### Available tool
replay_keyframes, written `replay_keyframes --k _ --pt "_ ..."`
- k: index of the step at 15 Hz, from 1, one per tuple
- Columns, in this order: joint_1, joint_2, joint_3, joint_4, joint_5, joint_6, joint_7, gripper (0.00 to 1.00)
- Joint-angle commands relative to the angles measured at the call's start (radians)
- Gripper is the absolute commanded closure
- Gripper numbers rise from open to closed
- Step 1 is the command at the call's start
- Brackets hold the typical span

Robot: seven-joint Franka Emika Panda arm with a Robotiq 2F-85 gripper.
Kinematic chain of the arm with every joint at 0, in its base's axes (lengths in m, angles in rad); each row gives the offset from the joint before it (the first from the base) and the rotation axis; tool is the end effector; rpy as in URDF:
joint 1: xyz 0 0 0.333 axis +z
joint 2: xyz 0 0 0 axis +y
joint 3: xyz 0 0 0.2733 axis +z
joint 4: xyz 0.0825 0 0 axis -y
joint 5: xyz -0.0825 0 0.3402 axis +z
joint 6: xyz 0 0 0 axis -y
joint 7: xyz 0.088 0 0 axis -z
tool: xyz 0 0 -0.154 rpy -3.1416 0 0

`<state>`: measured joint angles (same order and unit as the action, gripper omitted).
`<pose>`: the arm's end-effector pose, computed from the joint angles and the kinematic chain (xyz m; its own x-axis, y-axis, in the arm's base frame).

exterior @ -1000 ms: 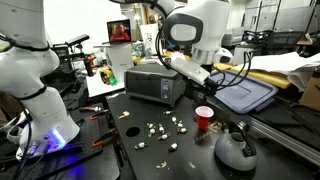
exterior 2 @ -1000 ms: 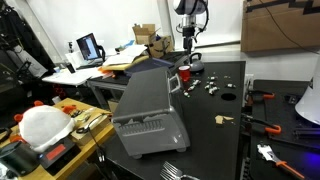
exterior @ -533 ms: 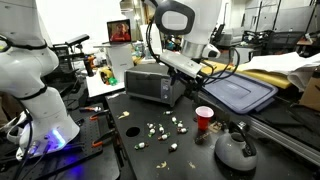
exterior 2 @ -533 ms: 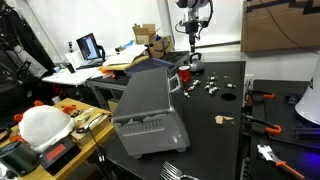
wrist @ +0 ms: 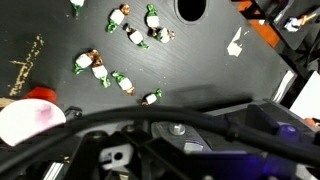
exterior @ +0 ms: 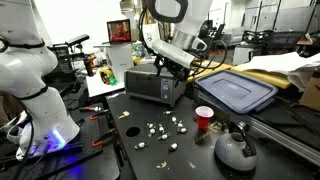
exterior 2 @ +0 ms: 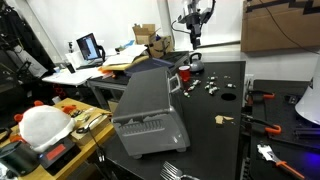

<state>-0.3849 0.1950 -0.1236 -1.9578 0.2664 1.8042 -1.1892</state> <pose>0.4500 -0.2115 0.2960 0.8459 0.5306 0.0542 0.5064 -0.7670 -0.3940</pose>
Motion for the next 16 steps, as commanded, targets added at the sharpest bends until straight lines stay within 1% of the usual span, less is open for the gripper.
replay_keyframes --k 1,5,7,8,9,12,16 --pt "0.04 -0.062 -0.02 -0.04 -0.016 -0.068 -0.056 0.0" --pt "0.066 -0.081 -0.022 -0.05 -0.011 -0.113 -0.1 0.0" --pt "0.078 -0.094 -0.022 -0.066 -0.01 -0.111 -0.113 0.0" --pt "0.087 -0.111 -0.023 -0.089 -0.014 -0.068 -0.097 0.0" --pt "0.092 -0.119 -0.023 -0.1 -0.014 -0.059 -0.094 0.0" --pt "0.118 -0.182 -0.02 -0.169 -0.015 0.03 -0.054 0.0" --pt "0.153 -0.261 -0.017 -0.267 -0.03 0.194 0.003 0.0"
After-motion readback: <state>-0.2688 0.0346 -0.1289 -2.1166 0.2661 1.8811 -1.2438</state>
